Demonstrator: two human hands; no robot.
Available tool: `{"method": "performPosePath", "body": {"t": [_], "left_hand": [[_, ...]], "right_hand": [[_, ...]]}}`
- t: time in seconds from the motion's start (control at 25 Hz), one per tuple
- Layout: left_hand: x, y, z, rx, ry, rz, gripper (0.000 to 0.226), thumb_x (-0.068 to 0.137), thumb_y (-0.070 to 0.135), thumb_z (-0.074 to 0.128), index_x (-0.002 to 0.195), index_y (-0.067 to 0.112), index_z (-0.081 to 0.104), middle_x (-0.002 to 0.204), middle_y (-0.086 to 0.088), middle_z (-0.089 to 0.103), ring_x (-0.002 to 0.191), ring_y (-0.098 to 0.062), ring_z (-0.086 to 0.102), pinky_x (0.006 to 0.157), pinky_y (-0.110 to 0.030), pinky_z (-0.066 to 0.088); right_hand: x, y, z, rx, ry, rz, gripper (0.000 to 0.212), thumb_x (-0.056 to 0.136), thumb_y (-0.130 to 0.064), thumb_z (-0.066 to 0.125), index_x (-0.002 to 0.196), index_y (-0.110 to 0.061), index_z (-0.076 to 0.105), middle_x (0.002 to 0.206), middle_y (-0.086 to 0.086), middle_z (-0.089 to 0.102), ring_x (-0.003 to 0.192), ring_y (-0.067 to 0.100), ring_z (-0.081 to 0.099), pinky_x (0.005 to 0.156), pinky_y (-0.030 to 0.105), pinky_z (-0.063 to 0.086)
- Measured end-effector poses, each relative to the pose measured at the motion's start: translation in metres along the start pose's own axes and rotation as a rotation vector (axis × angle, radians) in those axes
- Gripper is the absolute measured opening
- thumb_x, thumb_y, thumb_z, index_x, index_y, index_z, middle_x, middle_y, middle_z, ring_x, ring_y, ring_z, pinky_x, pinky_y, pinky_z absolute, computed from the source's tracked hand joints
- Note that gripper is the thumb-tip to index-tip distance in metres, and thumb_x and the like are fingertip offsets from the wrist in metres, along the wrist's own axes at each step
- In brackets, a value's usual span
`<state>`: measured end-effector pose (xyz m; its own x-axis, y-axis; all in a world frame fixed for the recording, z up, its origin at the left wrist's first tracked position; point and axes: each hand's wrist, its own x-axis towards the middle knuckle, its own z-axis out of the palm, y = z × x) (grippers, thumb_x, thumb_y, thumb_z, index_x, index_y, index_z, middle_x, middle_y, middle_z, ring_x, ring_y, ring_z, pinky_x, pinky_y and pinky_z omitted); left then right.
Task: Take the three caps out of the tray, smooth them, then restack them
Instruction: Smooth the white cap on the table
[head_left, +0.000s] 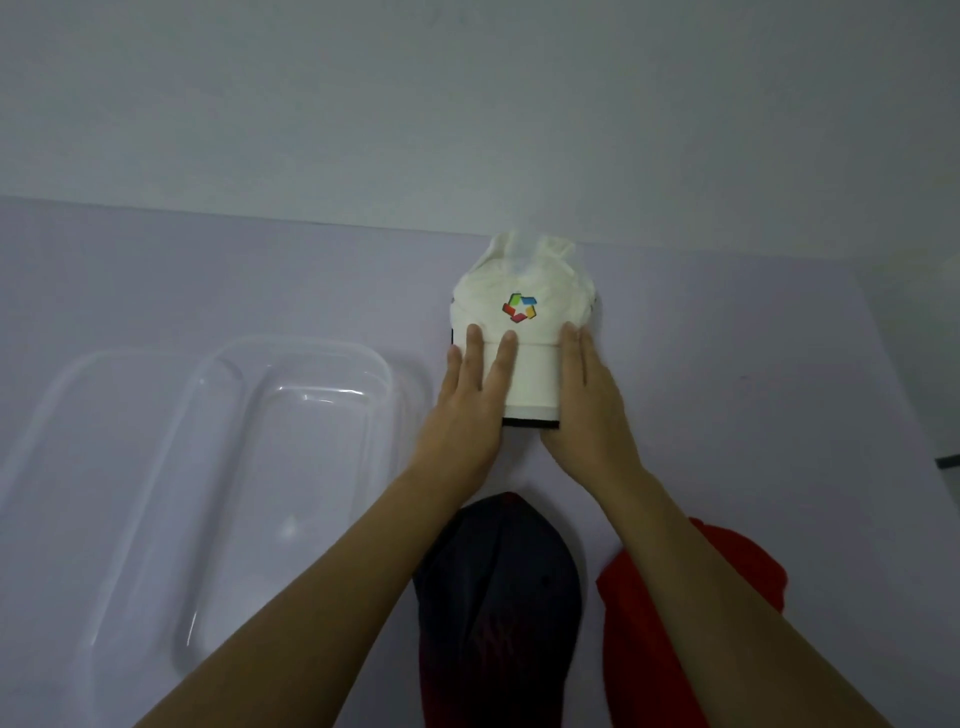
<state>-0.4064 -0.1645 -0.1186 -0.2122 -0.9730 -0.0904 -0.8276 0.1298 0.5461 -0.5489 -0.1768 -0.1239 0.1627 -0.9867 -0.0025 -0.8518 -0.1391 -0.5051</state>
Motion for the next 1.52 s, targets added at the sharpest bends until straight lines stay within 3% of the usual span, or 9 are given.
{"method": "performPosePath", "body": {"t": [0.16, 0.32, 0.4, 0.52, 0.68, 0.88, 1.16, 1.32, 1.52], "left_hand": [[-0.009, 0.005, -0.024, -0.302, 0.103, 0.063, 0.072, 0.09, 0.016, 0.042, 0.14, 0.026, -0.009, 0.156, -0.01, -0.01, 0.145, -0.027, -0.006, 0.116, -0.05, 0.02], [-0.035, 0.029, -0.034, -0.558, 0.164, 0.094, 0.068, 0.094, 0.023, 0.041, 0.145, 0.017, -0.002, 0.157, -0.001, 0.002, 0.145, -0.009, 0.008, 0.118, -0.028, 0.017], [-0.051, 0.05, -0.037, -0.802, 0.167, 0.048, 0.055, 0.1, 0.01, 0.035, 0.145, 0.027, 0.009, 0.142, 0.021, 0.031, 0.125, 0.019, 0.035, 0.105, -0.006, 0.03], [-0.065, 0.069, -0.04, -0.935, 0.169, 0.038, 0.051, 0.1, 0.004, 0.031, 0.141, 0.03, 0.016, 0.122, 0.035, 0.035, 0.103, 0.034, 0.04, 0.089, 0.004, 0.034], [-0.068, 0.086, -0.05, -0.973, 0.228, 0.096, 0.055, 0.096, 0.015, 0.038, 0.146, 0.022, 0.015, 0.13, 0.028, 0.034, 0.109, 0.03, 0.04, 0.095, 0.0, 0.034], [-0.083, 0.058, -0.073, -0.67, -0.042, 0.189, 0.093, 0.073, 0.013, 0.053, 0.146, 0.034, -0.001, 0.157, 0.016, -0.003, 0.142, 0.006, 0.006, 0.108, -0.004, 0.019], [-0.047, 0.062, -0.121, -0.754, 0.292, -0.031, 0.048, 0.095, 0.038, 0.043, 0.141, 0.028, 0.034, 0.139, 0.014, 0.044, 0.126, -0.001, 0.041, 0.105, -0.026, 0.036], [-0.045, 0.071, -0.136, -0.781, 0.182, 0.056, 0.032, 0.094, 0.036, 0.046, 0.107, 0.013, 0.065, 0.099, 0.0, 0.071, 0.09, -0.013, 0.068, 0.079, -0.028, 0.057], [-0.051, 0.069, -0.142, -0.717, 0.296, 0.094, 0.038, 0.094, 0.033, 0.05, 0.083, -0.001, 0.063, 0.081, -0.02, 0.068, 0.072, -0.025, 0.065, 0.068, -0.038, 0.054]], "right_hand": [[-0.011, -0.017, -0.007, 0.246, 0.071, -0.031, 0.079, 0.091, -0.006, 0.049, 0.146, -0.013, -0.006, 0.158, 0.015, 0.0, 0.145, 0.028, 0.011, 0.115, 0.044, 0.023], [-0.032, -0.041, -0.017, 0.691, 0.06, -0.003, 0.075, 0.088, -0.03, 0.041, 0.147, -0.022, -0.005, 0.155, -0.001, 0.017, 0.137, 0.006, 0.028, 0.114, 0.027, 0.026], [-0.043, -0.053, -0.023, 0.922, 0.071, 0.059, 0.076, 0.083, -0.031, 0.044, 0.147, -0.019, 0.004, 0.143, -0.015, 0.027, 0.127, -0.004, 0.036, 0.112, 0.022, 0.029], [-0.056, -0.07, -0.039, 1.101, 0.086, 0.077, 0.104, 0.067, -0.063, 0.064, 0.146, -0.021, 0.01, 0.134, -0.023, 0.033, 0.118, -0.012, 0.041, 0.105, 0.017, 0.036], [-0.065, -0.072, -0.053, 0.988, 0.207, -0.022, 0.057, 0.095, -0.027, 0.047, 0.144, -0.019, 0.018, 0.146, 0.0, 0.035, 0.098, -0.018, 0.055, 0.082, 0.008, 0.047], [-0.077, -0.034, -0.074, 0.502, 0.16, -0.245, 0.066, 0.091, -0.014, 0.045, 0.146, -0.036, 0.015, 0.158, 0.008, 0.006, 0.144, 0.02, 0.019, 0.113, 0.046, 0.031], [-0.099, -0.031, -0.086, 0.211, 0.137, -0.409, 0.051, 0.092, -0.058, 0.03, 0.139, -0.056, 0.011, 0.156, 0.001, -0.008, 0.145, 0.034, 0.008, 0.109, 0.057, 0.031], [-0.105, -0.044, -0.089, 0.271, 0.111, -0.373, 0.055, 0.09, -0.06, 0.035, 0.138, -0.058, 0.008, 0.153, -0.014, -0.009, 0.146, 0.024, 0.003, 0.112, 0.05, 0.03], [-0.11, -0.043, -0.111, 0.316, -0.183, -0.396, 0.106, 0.07, 0.004, 0.057, 0.143, -0.047, 0.0, 0.153, -0.012, -0.027, 0.139, -0.011, -0.005, 0.1, 0.014, 0.039]]}}
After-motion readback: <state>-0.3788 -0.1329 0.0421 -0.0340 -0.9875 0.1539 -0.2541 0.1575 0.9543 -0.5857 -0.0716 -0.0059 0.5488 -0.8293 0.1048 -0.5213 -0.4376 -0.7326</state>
